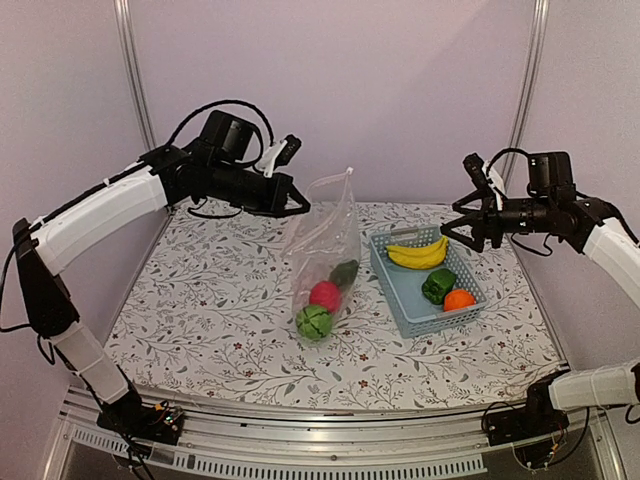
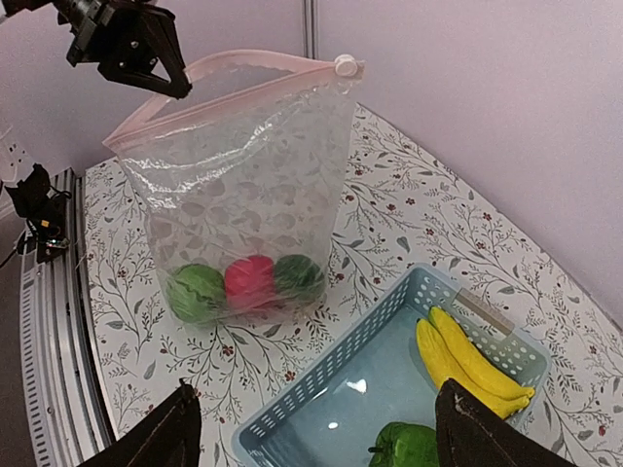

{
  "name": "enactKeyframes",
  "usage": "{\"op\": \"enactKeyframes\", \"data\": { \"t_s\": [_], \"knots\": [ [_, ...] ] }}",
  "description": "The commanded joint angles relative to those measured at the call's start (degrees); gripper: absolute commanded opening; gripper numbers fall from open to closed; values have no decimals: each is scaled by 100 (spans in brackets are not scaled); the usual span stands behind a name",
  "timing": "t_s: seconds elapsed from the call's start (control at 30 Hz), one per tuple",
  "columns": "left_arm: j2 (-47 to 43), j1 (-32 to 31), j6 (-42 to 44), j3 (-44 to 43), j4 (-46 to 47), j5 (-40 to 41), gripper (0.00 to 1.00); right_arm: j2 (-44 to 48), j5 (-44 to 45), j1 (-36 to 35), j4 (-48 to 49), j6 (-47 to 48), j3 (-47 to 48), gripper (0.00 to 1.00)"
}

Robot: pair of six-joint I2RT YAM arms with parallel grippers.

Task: Place the food in the zip-top bag and seal the zipper
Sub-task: Pick up the fake fruit from the bin.

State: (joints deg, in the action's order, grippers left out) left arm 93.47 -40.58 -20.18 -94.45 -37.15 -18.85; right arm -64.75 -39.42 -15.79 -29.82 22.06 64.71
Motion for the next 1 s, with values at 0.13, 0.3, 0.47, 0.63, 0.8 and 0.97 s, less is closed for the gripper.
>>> {"op": "enactKeyframes", "data": {
  "t_s": [0.13, 0.3, 0.47, 0.63, 0.8, 0.97],
  "knots": [
    [205, -36, 270, 45, 932, -616, 0, -653, 1037, 85, -1320, 269, 476, 82],
    [99, -64, 389, 517, 1385, -645, 0, -947, 1618, 78, -1590, 498, 547, 81],
    [-333, -16, 184, 1385, 2220, -679, 0, -1340, 2096, 83, -1784, 656, 596, 79],
    [-835, 3, 63, 2124, 2720, -490, 0, -1685, 2100, 83, -1823, 673, 630, 75],
    [-908, -40, 48, 2157, 2660, -381, 0, -1923, 2046, 84, -1669, 788, 432, 74],
    [-1086, -38, 84, 2183, 2681, -299, 0, -2312, 2413, 77, -1697, 780, 359, 74]
  ]
}}
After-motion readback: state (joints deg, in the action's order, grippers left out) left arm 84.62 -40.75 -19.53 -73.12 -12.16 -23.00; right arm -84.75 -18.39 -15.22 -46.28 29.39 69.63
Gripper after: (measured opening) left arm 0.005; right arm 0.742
